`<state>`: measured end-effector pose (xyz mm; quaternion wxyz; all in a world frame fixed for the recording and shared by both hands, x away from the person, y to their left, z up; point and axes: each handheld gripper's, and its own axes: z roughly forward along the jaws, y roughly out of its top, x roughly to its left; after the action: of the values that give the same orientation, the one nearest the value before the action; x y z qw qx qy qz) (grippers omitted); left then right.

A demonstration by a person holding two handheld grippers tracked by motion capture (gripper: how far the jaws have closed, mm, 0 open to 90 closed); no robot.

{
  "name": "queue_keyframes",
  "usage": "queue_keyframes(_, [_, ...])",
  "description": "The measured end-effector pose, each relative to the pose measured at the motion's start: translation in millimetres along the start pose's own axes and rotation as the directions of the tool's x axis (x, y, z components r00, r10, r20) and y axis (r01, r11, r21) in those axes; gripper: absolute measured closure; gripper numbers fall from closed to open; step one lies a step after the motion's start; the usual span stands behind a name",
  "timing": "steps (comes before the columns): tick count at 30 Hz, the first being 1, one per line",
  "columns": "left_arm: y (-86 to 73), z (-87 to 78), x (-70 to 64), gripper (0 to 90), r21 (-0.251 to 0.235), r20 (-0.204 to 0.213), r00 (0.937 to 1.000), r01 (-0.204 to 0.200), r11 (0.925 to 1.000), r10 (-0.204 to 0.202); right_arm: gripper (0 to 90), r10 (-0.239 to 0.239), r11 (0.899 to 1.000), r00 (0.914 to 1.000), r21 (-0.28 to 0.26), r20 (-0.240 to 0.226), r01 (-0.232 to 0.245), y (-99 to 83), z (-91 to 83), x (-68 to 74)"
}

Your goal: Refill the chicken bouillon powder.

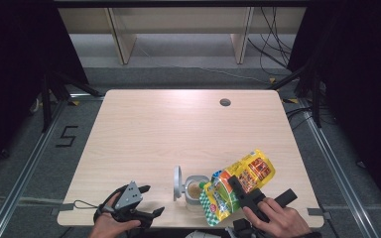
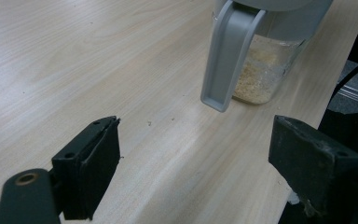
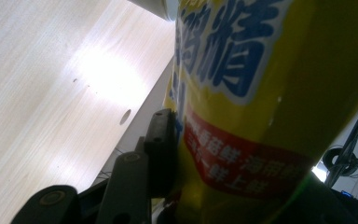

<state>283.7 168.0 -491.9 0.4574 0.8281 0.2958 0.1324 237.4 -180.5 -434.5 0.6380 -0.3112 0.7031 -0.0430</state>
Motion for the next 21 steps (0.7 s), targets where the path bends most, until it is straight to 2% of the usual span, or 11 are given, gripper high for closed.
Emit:
queue_keyframes(6, [-0.1,0.0,-0.2,16.0,-0.002,-0.002,1.0000,0.000,1.0000,0.000,64.6,-0.001,1.000,1.0000,0.000,0.000,0.001,0.3,0.0,-0.1])
queue_keyframes(7, [0.1,-0.2,0.2,16.0,-0.003,-0.004,0.9999,-0.011,0.9999,0.011,64.5,0.000,1.000,1.0000,-0.001,-0.001,0.000,0.3,-0.3,0.2])
queue_keyframes(9, [0.0,0.1,-0.3,16.0,-0.005,-0.003,1.0000,0.002,1.0000,-0.002,64.6,0.002,1.000,1.0000,-0.004,0.000,-0.002,0.2,-0.1,0.0])
queue_keyframes(21, [-0.4,0.6,-0.7,16.0,-0.006,-0.007,1.0000,0.002,1.0000,-0.002,64.6,-0.001,1.000,1.0000,0.002,-0.002,0.001,-0.4,-0.4,-0.1])
